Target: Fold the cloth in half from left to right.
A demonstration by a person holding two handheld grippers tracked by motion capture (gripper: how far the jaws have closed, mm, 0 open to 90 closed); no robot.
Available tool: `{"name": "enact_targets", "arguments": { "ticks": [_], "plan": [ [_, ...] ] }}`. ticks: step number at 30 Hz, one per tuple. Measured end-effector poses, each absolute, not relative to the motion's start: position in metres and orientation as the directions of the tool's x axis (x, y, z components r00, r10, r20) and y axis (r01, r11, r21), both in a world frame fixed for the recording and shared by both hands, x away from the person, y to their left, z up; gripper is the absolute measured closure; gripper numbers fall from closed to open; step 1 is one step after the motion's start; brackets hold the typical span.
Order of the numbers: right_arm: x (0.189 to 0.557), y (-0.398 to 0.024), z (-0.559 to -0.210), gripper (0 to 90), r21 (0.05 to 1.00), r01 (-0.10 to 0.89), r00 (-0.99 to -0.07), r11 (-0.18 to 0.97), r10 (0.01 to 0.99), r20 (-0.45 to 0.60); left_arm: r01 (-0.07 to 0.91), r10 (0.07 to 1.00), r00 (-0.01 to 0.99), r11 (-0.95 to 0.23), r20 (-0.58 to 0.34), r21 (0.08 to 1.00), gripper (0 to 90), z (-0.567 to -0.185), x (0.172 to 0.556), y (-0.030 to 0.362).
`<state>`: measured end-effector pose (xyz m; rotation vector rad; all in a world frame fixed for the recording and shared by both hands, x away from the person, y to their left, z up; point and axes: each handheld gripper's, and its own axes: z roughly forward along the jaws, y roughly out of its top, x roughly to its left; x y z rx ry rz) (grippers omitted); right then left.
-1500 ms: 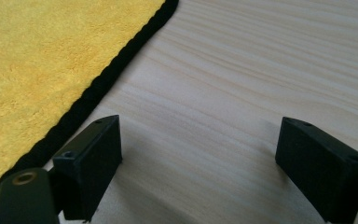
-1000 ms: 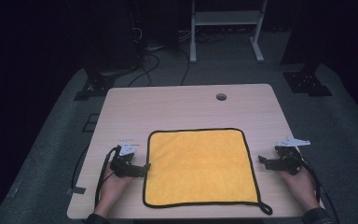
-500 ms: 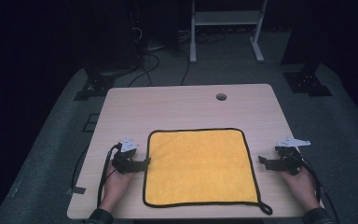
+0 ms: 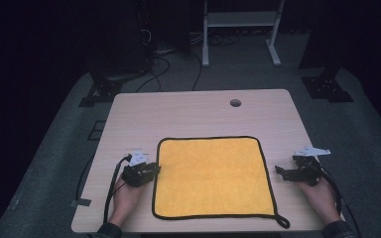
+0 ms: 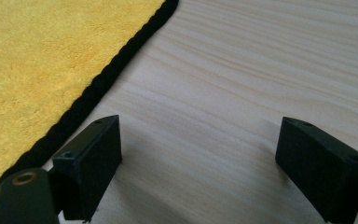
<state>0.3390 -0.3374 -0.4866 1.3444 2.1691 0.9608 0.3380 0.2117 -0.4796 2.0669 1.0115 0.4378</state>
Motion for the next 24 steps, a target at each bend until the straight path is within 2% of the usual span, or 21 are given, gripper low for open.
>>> {"name": "enact_targets", "arguments": {
  "ticks": [1,2,3,4,7,12,16,24],
  "plan": [
    [0.339,-0.337,-0.487,13.4,0.735,0.609,-0.450,0.297,0.893,0.012,0.520,0.781,0.624,-0.374,-0.042,0.768,71.6,-0.479,0.338,0.212],
    [0.339,-0.337,-0.487,13.4,0.735,0.609,-0.450,0.297,0.893,0.012,0.525,0.783,0.619,-0.360,-0.056,0.772,78.1,-0.480,0.338,0.211],
    [0.339,-0.337,-0.487,13.4,0.735,0.609,-0.449,0.296,0.893,0.012,0.529,0.782,0.621,-0.359,-0.062,0.769,78.1,-0.480,0.338,0.212],
    [0.339,-0.337,-0.487,13.4,0.735,0.609,-0.450,0.296,0.893,0.012,0.535,0.783,0.617,-0.345,-0.078,0.771,82.9,-0.480,0.339,0.212],
    [0.339,-0.338,-0.487,13.5,0.735,0.610,-0.450,0.296,0.893,0.014,0.556,0.785,0.610,-0.322,-0.112,0.767,86.2,-0.480,0.339,0.213],
    [0.339,-0.338,-0.487,13.5,0.735,0.610,-0.450,0.296,0.893,0.014,0.557,0.774,0.620,-0.320,-0.127,0.766,87.3,-0.480,0.340,0.215],
    [0.339,-0.338,-0.487,13.5,0.735,0.610,-0.450,0.296,0.893,0.014,0.567,0.762,0.617,-0.257,-0.197,0.783,87.3,-0.477,0.341,0.222],
    [0.339,-0.338,-0.487,13.5,0.735,0.610,-0.450,0.296,0.893,0.014,0.549,0.729,0.639,-0.207,-0.247,0.809,87.4,-0.470,0.340,0.223]
  ]
}}
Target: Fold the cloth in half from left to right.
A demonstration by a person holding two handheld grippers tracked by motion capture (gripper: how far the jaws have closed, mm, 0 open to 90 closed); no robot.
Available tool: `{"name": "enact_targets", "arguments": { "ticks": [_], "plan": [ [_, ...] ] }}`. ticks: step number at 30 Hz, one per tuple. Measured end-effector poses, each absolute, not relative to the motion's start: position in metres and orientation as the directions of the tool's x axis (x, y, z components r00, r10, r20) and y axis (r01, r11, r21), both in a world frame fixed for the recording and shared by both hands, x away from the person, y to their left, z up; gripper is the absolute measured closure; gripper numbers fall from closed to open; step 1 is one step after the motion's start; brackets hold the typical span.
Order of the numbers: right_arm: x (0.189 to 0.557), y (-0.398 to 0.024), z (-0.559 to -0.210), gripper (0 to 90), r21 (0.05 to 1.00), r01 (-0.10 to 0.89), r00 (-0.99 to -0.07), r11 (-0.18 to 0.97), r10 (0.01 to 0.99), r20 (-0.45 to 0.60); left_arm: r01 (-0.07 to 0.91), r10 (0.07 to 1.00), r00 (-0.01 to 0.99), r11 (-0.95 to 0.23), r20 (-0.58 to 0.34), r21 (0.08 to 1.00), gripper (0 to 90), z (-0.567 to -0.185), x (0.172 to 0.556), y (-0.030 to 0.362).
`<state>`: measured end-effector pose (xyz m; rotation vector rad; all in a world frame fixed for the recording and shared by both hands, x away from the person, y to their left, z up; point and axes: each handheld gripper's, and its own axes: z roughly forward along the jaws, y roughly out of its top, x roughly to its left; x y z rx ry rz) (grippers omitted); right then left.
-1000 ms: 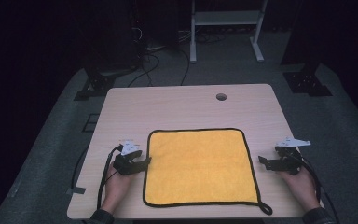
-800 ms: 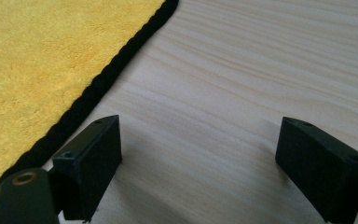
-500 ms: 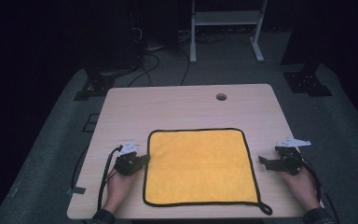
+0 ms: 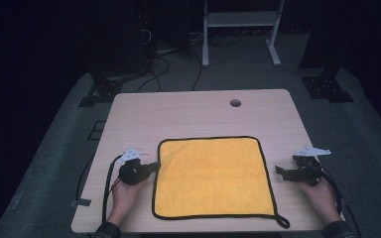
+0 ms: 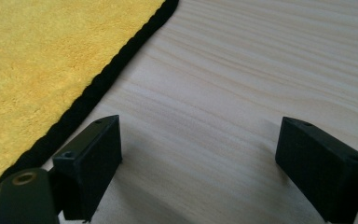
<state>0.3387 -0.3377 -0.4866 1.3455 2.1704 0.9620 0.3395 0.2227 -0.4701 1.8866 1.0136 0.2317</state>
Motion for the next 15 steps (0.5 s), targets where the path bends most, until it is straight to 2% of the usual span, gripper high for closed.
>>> {"name": "enact_targets", "arguments": {
  "ticks": [5,15],
  "plan": [
    [0.339,-0.338,-0.487,13.5,0.735,0.610,-0.450,0.296,0.893,0.014,0.545,0.704,0.651,-0.171,-0.285,0.821,87.4,-0.468,0.341,0.219],
    [0.339,-0.338,-0.487,13.5,0.735,0.610,-0.450,0.296,0.893,0.014,0.516,0.667,0.691,-0.188,-0.277,0.836,87.4,-0.461,0.345,0.201]
  ]
}}
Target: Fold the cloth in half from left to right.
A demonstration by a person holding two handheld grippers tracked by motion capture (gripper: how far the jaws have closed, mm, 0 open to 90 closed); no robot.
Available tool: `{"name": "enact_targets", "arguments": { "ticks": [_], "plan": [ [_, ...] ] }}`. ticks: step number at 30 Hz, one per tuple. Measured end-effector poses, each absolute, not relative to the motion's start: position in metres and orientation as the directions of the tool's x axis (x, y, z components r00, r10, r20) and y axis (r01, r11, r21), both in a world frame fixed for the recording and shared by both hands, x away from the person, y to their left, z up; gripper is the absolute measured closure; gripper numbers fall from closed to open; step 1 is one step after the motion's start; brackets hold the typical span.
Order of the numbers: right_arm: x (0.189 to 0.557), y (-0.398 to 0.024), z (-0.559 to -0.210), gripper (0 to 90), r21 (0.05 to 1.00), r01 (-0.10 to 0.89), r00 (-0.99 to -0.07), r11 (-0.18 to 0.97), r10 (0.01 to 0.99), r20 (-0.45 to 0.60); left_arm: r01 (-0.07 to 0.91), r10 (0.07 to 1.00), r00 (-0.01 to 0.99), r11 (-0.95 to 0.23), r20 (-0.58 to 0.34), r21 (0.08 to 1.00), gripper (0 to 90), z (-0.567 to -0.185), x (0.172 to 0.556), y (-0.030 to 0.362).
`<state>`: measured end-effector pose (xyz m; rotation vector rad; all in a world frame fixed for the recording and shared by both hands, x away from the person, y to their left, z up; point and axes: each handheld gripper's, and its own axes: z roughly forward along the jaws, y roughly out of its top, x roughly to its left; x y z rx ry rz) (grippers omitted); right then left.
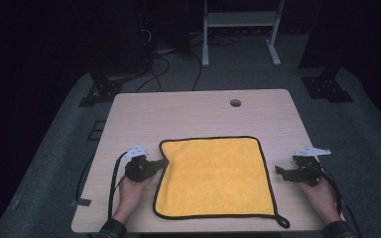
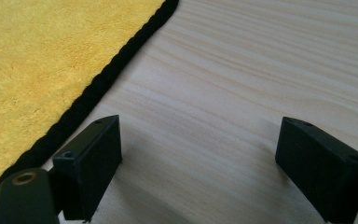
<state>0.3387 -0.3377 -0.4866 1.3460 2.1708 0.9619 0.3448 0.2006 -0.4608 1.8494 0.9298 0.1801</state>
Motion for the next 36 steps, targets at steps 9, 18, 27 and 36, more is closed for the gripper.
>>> {"name": "enact_targets", "arguments": {
  "ticks": [9,18,27,36],
  "plan": [
    [0.339,-0.338,-0.487,13.4,0.735,0.610,-0.451,0.296,0.893,0.014,0.495,0.628,0.724,-0.187,-0.284,0.848,87.4,-0.453,0.349,0.185],
    [0.339,-0.338,-0.487,13.4,0.734,0.611,-0.450,0.296,0.893,0.015,0.478,0.584,0.759,-0.199,-0.288,0.856,87.4,-0.447,0.354,0.163],
    [0.339,-0.338,-0.487,13.4,0.735,0.610,-0.450,0.296,0.893,0.014,0.470,0.534,0.791,-0.215,-0.300,0.856,87.4,-0.443,0.361,0.132],
    [0.339,-0.338,-0.487,13.4,0.735,0.610,-0.450,0.296,0.893,0.014,0.458,0.497,0.811,-0.213,-0.308,0.863,87.4,-0.440,0.367,0.105]
  ]
}}
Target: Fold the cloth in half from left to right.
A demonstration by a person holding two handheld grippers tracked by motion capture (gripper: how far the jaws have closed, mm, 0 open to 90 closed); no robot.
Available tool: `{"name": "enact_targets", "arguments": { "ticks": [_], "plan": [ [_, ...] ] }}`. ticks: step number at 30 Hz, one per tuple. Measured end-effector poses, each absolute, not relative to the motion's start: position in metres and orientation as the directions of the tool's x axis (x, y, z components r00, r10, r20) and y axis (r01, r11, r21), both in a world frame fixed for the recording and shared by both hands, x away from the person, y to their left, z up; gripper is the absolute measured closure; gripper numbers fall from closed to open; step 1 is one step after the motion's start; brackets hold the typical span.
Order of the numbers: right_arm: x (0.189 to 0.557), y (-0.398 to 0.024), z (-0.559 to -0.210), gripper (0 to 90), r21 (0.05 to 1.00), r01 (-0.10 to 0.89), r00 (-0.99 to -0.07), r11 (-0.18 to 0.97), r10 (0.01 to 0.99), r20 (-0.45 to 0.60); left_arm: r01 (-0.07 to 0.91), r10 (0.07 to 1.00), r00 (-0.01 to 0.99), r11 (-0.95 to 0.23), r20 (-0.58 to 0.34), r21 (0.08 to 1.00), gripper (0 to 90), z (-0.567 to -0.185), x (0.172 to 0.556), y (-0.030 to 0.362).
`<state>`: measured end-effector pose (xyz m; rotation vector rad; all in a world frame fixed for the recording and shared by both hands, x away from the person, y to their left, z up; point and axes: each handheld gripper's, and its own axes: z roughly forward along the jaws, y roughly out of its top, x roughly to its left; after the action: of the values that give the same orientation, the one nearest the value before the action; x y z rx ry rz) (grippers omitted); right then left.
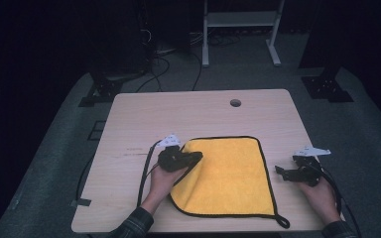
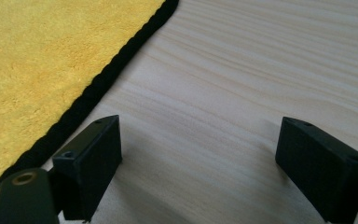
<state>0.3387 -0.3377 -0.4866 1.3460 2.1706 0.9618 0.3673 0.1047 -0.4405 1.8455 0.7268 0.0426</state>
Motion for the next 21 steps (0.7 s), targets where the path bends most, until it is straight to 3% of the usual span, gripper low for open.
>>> {"name": "enact_targets", "arguments": {
  "ticks": [21],
  "plan": [
    [0.339,-0.338,-0.487,13.4,0.734,0.610,-0.451,0.297,0.892,0.014,0.446,0.412,0.849,-0.226,-0.330,0.866,87.6,-0.442,0.381,0.036]
  ]
}}
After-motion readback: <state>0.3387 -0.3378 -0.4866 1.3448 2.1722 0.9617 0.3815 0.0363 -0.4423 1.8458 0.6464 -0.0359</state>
